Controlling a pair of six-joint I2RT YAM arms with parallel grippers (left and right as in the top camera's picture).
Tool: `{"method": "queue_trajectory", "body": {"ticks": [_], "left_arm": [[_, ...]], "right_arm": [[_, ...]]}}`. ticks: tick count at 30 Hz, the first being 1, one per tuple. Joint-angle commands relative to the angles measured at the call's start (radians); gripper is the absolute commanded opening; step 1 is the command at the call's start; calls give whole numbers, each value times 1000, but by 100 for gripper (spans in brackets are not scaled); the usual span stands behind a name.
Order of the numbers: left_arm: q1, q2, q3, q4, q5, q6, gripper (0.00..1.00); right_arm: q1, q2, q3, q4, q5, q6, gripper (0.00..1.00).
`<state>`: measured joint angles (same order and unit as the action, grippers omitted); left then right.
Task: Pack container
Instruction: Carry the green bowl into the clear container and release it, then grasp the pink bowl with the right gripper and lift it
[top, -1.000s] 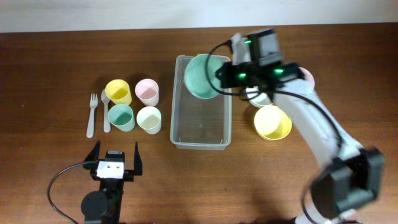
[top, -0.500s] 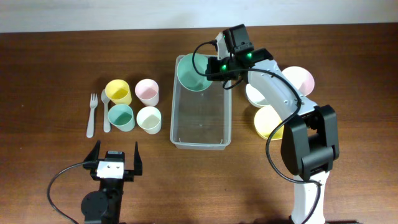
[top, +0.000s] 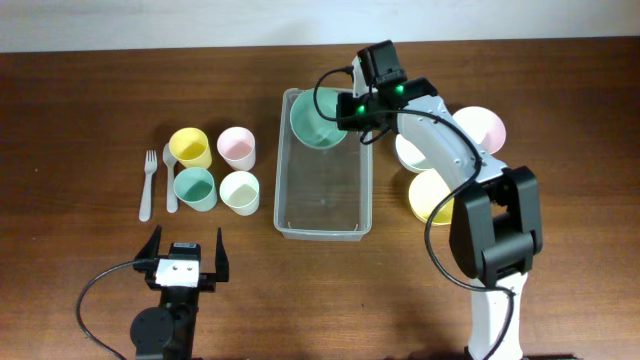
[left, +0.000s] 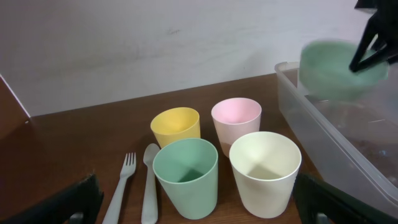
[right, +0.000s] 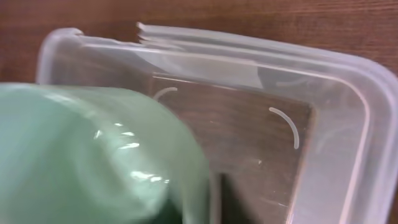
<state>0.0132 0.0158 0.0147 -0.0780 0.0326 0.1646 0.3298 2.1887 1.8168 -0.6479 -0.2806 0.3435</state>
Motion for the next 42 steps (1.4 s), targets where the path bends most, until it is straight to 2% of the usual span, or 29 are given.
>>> {"method": "queue_trajectory", "body": {"ticks": [1, 7, 13, 14, 16, 18, 22, 27, 34, 38, 39, 41, 42], "left_arm": [[-4, -6, -5, -2, -3, 10, 100], [-4, -6, -5, -2, -3, 10, 100], [-4, -6, -5, -2, -3, 10, 100], [-4, -6, -5, -2, -3, 10, 100], [-4, -6, -5, -2, -3, 10, 100], [-4, -6, -5, -2, -3, 10, 100], [-4, -6, -5, -2, -3, 10, 100], [-4, -6, -5, -2, -3, 10, 100], [-4, -6, -5, -2, -3, 10, 100], [-4, -6, -5, -2, -3, 10, 100], [-4, -6, -5, -2, -3, 10, 100], [-4, -6, -5, -2, -3, 10, 100], [-4, -6, -5, -2, -3, 10, 100]], "right_arm": [[-3, 21, 22, 32, -35, -19, 32], [-78, -25, 150, -38, -234, -54, 25], [-249, -112, 357, -377, -236, -121, 26], [-286, -125, 378, -433, -214, -130, 35], [-390, -142, 396, -560, -105, -130, 43], [-463, -134, 392, -623, -25, -130, 57], [-558, -103, 333, -646, 54, -129, 64], [-651, -46, 163, -550, 76, -126, 69], [-684, 9, -49, -391, 67, -126, 69], [-684, 39, -121, -277, -12, -126, 67], [-684, 42, -126, -261, -25, -126, 64], [-684, 42, -127, -240, -26, -126, 42], [-684, 42, -126, -232, -26, -126, 35]]}}
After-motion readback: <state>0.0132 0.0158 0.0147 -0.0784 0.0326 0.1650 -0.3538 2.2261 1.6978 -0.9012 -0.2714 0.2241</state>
